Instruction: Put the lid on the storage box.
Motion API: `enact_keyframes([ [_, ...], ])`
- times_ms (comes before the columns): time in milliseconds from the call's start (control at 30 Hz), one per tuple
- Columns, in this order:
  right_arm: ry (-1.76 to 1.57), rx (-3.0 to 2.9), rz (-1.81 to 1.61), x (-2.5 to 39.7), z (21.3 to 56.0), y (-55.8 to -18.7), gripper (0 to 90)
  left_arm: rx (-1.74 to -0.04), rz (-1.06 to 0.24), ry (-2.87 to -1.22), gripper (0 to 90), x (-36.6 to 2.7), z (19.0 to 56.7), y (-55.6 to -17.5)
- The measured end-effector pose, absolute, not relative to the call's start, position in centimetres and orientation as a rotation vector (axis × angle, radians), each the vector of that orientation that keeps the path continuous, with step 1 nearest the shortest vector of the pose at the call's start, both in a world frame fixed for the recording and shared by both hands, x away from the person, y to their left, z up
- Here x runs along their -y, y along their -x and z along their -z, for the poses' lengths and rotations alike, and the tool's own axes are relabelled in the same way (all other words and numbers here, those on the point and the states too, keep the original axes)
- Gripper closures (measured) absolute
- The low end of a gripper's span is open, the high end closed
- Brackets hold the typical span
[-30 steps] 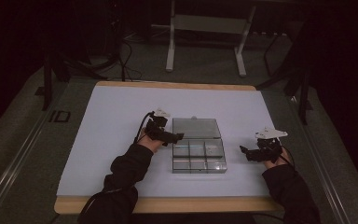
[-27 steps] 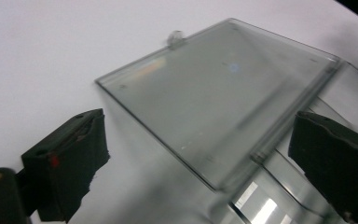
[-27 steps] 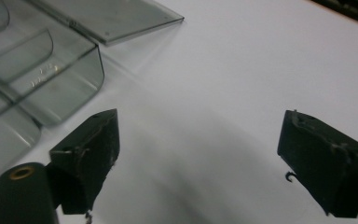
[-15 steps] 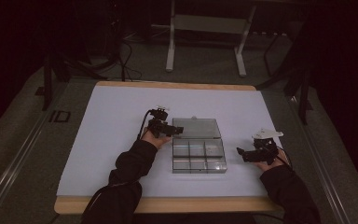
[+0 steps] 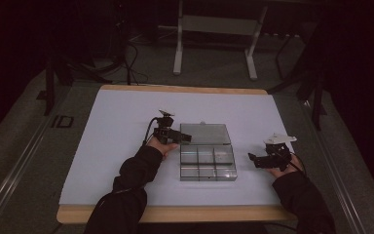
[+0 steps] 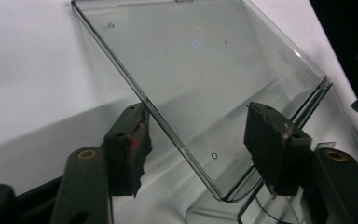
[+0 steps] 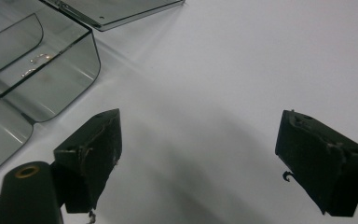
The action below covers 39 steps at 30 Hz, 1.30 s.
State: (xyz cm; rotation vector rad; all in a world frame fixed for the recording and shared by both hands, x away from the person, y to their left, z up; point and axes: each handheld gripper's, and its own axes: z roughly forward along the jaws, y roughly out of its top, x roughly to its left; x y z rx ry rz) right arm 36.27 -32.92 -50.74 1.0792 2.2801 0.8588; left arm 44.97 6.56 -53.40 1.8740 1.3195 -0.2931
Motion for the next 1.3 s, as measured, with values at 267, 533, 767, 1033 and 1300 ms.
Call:
enact_keyframes([
  [267,-1.095,-2.283,-0.888,32.7,50.1,-36.6,15.7,-1.251,0.244,-1.880,47.8,-6.6,53.1,-44.7],
  [533,-1.062,-2.274,-0.943,31.9,49.1,-37.1,15.7,-1.134,0.148,-1.882,58.7,-6.8,52.6,-43.7],
  [767,-1.058,-2.309,-0.987,31.0,49.2,-38.1,16.7,-1.035,0.074,-1.871,68.8,-7.4,52.3,-43.0],
  [1033,-1.005,-2.335,-1.044,28.9,49.0,-39.4,24.7,-0.937,-0.010,-1.868,74.8,-7.7,52.2,-42.2],
  [1300,-0.945,-2.356,-1.073,27.1,48.3,-40.5,46.4,-0.867,-0.070,-1.865,76.8,-7.9,52.3,-41.7],
])
